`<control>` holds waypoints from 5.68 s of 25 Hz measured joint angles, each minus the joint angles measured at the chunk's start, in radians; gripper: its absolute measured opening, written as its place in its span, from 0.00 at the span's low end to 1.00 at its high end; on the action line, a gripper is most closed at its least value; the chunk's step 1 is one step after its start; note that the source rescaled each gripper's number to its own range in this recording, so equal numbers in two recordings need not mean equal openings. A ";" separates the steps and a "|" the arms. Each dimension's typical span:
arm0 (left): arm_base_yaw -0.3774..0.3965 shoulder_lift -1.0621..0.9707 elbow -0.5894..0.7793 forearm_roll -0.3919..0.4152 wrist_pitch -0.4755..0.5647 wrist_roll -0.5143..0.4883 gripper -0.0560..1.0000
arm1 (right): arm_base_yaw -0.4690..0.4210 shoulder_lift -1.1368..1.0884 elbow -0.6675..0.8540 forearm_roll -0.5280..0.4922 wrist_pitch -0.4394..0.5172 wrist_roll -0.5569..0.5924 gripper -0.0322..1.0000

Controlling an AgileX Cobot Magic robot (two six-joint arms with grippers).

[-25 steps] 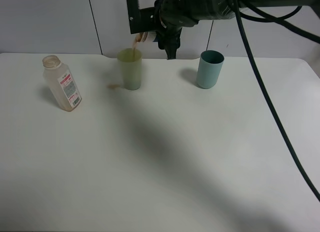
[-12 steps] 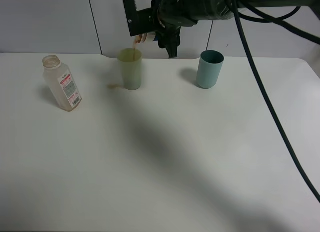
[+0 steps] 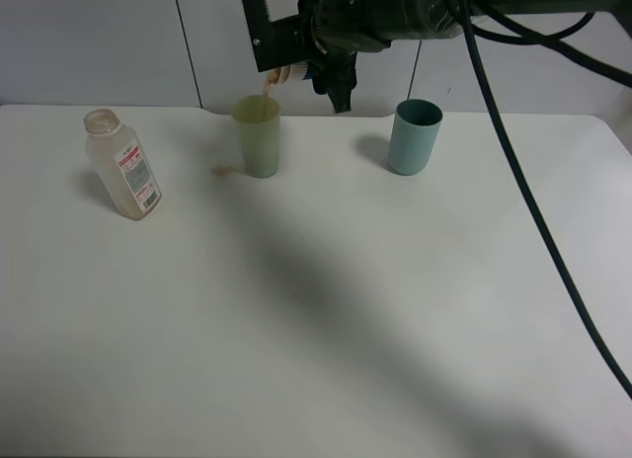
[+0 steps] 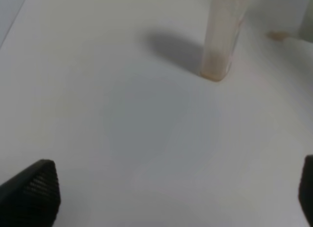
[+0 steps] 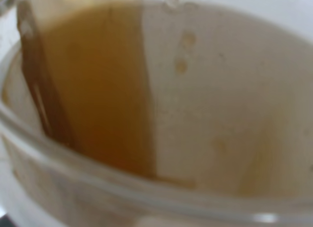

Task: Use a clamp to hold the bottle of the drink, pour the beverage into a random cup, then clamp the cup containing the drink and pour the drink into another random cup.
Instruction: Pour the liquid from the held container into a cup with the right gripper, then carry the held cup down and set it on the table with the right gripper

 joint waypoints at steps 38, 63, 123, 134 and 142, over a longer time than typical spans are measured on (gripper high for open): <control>0.000 0.000 0.000 0.000 0.000 0.000 0.99 | 0.000 0.000 0.000 -0.078 -0.073 0.002 0.03; 0.000 0.000 0.000 0.000 0.000 0.000 0.99 | -0.012 0.078 -0.084 -0.085 -0.105 0.008 0.03; 0.000 0.000 0.000 0.000 0.000 0.000 0.99 | -0.025 -0.055 -0.081 0.184 -0.099 1.010 0.03; 0.000 0.000 0.000 0.000 0.000 0.000 0.99 | -0.025 -0.155 0.120 0.338 -0.160 0.940 0.03; 0.000 0.000 0.000 0.000 0.000 0.000 0.99 | -0.025 -0.274 0.364 0.473 -0.345 0.852 0.03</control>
